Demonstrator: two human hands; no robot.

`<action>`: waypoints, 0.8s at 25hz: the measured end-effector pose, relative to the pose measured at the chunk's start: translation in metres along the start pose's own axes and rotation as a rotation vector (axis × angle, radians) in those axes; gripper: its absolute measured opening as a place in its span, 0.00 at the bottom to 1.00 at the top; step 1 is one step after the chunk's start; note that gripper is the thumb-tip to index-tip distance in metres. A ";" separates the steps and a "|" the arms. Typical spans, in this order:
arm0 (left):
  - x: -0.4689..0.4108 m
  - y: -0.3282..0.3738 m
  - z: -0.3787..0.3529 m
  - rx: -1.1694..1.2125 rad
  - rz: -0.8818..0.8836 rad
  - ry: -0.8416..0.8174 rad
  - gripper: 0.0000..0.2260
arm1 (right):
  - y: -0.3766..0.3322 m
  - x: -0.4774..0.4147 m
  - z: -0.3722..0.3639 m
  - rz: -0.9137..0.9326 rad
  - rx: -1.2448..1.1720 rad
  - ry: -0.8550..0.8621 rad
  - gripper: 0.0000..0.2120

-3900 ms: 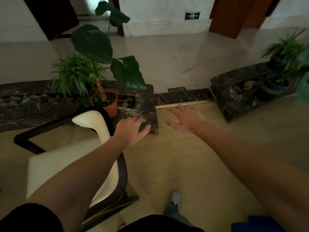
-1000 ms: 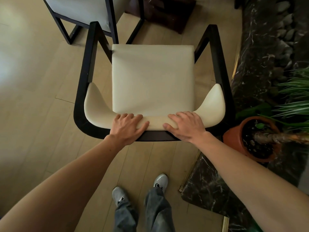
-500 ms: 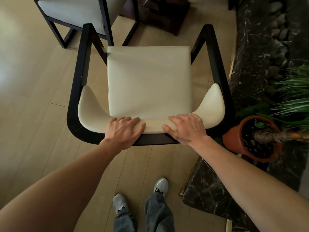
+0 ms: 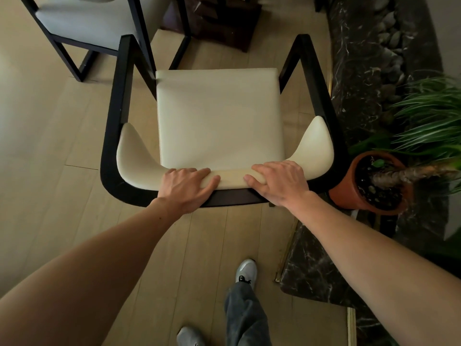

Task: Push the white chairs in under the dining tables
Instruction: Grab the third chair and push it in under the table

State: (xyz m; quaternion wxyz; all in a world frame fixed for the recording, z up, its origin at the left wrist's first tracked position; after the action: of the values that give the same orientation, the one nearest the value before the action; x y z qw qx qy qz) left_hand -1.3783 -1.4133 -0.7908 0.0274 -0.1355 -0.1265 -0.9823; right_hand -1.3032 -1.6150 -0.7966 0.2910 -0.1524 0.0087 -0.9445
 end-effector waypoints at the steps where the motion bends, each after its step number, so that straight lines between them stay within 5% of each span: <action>1: 0.002 0.000 -0.002 -0.008 -0.017 -0.003 0.31 | -0.002 0.006 -0.003 -0.012 -0.003 0.002 0.39; 20: 0.040 0.007 -0.012 -0.036 -0.164 -0.065 0.18 | -0.029 0.071 -0.029 -0.164 -0.057 -0.041 0.39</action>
State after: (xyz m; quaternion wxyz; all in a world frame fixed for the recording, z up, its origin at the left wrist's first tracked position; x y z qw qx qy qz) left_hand -1.4190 -1.4236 -0.7896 -0.0597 -0.1569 -0.1203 -0.9784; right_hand -1.3828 -1.6321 -0.8011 0.2084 -0.1801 0.0172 -0.9612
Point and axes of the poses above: each hand's wrist, its own x-axis away from the middle knuckle, its own z-axis out of the back of the hand, y = z × x, the point moved 8 cm from there along -x, towards the middle knuckle, and after that the axes turned 4 degrees about -y, right-handed, at the moved point
